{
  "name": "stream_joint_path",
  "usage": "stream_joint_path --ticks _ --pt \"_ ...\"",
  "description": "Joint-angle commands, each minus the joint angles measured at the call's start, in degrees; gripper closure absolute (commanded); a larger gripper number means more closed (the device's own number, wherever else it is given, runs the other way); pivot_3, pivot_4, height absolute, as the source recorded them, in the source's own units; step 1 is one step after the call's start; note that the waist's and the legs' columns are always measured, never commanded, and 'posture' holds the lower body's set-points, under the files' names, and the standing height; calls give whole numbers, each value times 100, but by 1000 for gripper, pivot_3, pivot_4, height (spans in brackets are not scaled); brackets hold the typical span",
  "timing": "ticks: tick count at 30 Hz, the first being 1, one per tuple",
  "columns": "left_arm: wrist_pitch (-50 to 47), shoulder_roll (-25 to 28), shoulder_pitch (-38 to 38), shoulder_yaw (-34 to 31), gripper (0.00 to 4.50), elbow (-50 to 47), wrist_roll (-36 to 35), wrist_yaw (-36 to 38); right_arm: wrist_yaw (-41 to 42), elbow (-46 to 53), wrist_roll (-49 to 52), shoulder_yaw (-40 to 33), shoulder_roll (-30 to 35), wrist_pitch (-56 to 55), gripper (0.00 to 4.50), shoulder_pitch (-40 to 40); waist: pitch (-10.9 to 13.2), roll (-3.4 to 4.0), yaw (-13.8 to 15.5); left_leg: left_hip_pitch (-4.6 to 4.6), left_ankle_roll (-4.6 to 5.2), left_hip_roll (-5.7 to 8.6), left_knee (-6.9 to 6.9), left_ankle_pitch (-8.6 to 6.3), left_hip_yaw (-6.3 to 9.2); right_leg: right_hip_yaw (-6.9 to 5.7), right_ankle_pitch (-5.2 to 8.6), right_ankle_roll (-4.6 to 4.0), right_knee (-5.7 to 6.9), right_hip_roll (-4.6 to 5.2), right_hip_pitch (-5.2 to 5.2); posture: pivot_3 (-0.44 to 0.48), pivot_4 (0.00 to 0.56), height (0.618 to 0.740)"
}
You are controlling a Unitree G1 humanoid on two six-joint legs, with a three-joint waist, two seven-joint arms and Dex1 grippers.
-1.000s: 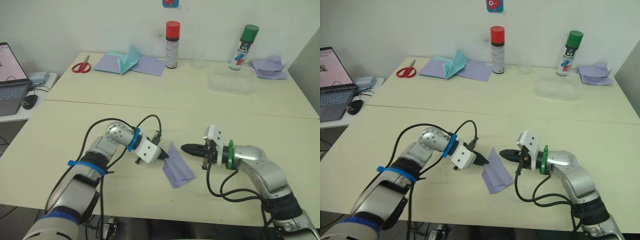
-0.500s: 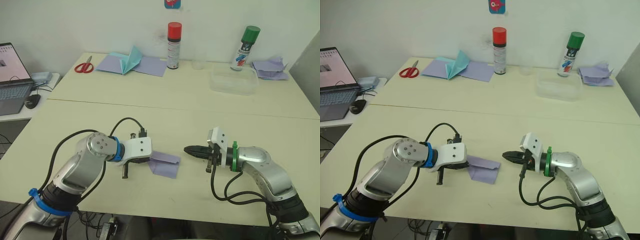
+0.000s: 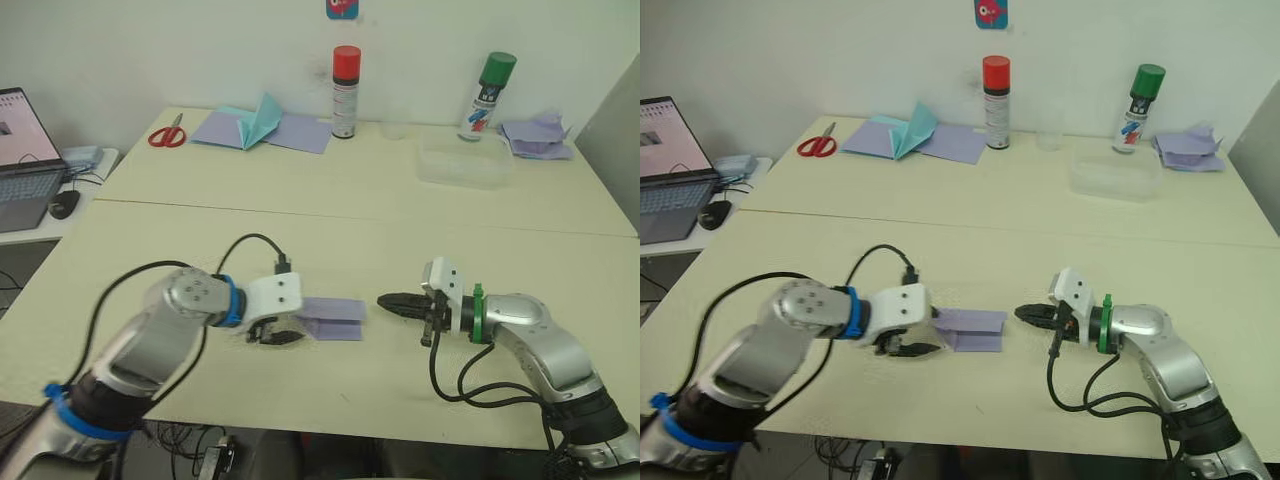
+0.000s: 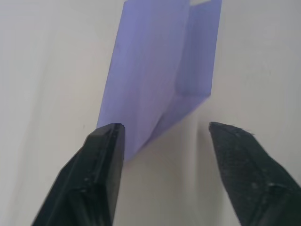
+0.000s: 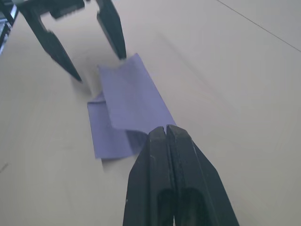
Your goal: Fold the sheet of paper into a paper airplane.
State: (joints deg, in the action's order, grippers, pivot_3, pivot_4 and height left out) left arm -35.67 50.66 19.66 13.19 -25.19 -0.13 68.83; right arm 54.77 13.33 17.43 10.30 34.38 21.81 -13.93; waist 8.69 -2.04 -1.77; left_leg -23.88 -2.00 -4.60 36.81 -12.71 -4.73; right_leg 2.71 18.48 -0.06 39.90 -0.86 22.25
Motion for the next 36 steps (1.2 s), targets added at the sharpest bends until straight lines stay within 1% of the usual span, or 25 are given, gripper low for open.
stream_joint_path --ticks 1,2,3,5,7,9,10,13,16,19,21,22,24,25,32,36 --pt "356 194 -138 -632 202 -142 -563 214 108 75 -12 -72 25 -309 4316 -8 1 1 7 0 0 0 0 0 0 -1 1 -1 0 0 0 0 150 740" --pt "267 239 -208 -919 0 -79 -829 280 116 62 -19 -74 25 -338 4097 -9 1 1 9 0 0 0 0 0 1 -2 1 -1 0 0 0 0 150 740" --pt "167 254 -247 -1160 0 -23 -1064 319 124 51 -25 -75 27 -361 3860 -16 1 0 9 0 0 1 1 0 0 -2 1 -1 0 0 -1 0 150 740" --pt "55 181 -270 -1578 0 85 -1496 300 142 22 -19 -93 38 -409 3109 -24 2 0 9 -1 0 2 4 0 -1 -2 1 0 0 0 -1 0 150 740" --pt "-87 -138 -169 -1868 0 339 -1783 -61 196 26 26 -118 48 -453 2408 -48 2 1 11 -1 0 3 6 0 -1 -2 1 0 1 2 -2 0 150 740" --pt "-20 -444 -139 -1925 0 605 -1855 -384 325 56 104 -98 57 -460 1698 -91 2 1 28 0 0 6 9 0 0 -4 1 0 2 2 -5 0 150 740" --pt "43 -529 -145 -1907 0 679 -1852 -471 379 61 121 -87 56 -481 1698 -107 2 0 28 -1 0 7 10 0 1 -4 1 1 2 1 -6 0 150 740" --pt "239 -927 -180 -1727 556 894 -1750 -885 597 4 14 -8 90 -753 1652 -151 3 -2 25 -2 0 9 11 0 -1 -2 0 0 2 1 -5 0 150 740" --pt "383 -1157 -255 -1561 1511 949 -1744 -1062 742 -172 -328 184 135 -1243 1652 -186 4 -3 22 -2 0 6 11 0 0 -1 -3 -7 3 2 -5 0 150 740" --pt "414 -1249 -238 -1463 2583 854 -1839 -1142 768 -381 -587 340 89 -1672 1652 -209 4 -3 21 -1 0 3 10 0 1 -2 -9 -16 3 1 -4 0 150 740" --pt "461 -1197 -279 -1438 3262 823 -1866 -1113 704 -442 -678 430 -15 -1741 1652 -260 4 -3 20 0 0 2 11 0 0 -2 -10 -18 5 1 -4 0 150 740" --pt "495 -1167 -304 -1430 3532 829 -1857 -1103 688 -469 -711 459 -52 -1778 1652 -277 4 -3 20 0 0 2 11 0 0 -2 -11 -20 5 1 -4 0 150 740" --pt "567 -1117 -329 -1438 4264 904 -1808 -1118 664 -491 -765 499 -120 -1812 1652 -306 4 -3 14 0 0 2 11 0 0 -2 -12 -22 6 1 -3 0 150 740" --pt "588 -1101 -330 -1440 4458 933 -1801 -1124 651 -498 -781 510 -157 -1813 1652 -332 4 -3 14 0 0 2 11 0 0 -1 -12 -22 6 1 -3 0 150 740" --pt "566 -1152 -291 -1383 4458 909 -1849 -1284 598 -663 -920 622 -329 -1887 1652 -497 4 -3 15 0 0 4 12 0 -1 -2 -13 -24 6 1 -5 0 150 740" --pt "579 -1092 -299 -1346 4458 1002 -1760 -1346 530 -896 -1100 756 -526 -2023 1652 -655 4 -3 15 0 0 3 12 0 -1 -1 -13 -25 6 1 -4 0 150 740"
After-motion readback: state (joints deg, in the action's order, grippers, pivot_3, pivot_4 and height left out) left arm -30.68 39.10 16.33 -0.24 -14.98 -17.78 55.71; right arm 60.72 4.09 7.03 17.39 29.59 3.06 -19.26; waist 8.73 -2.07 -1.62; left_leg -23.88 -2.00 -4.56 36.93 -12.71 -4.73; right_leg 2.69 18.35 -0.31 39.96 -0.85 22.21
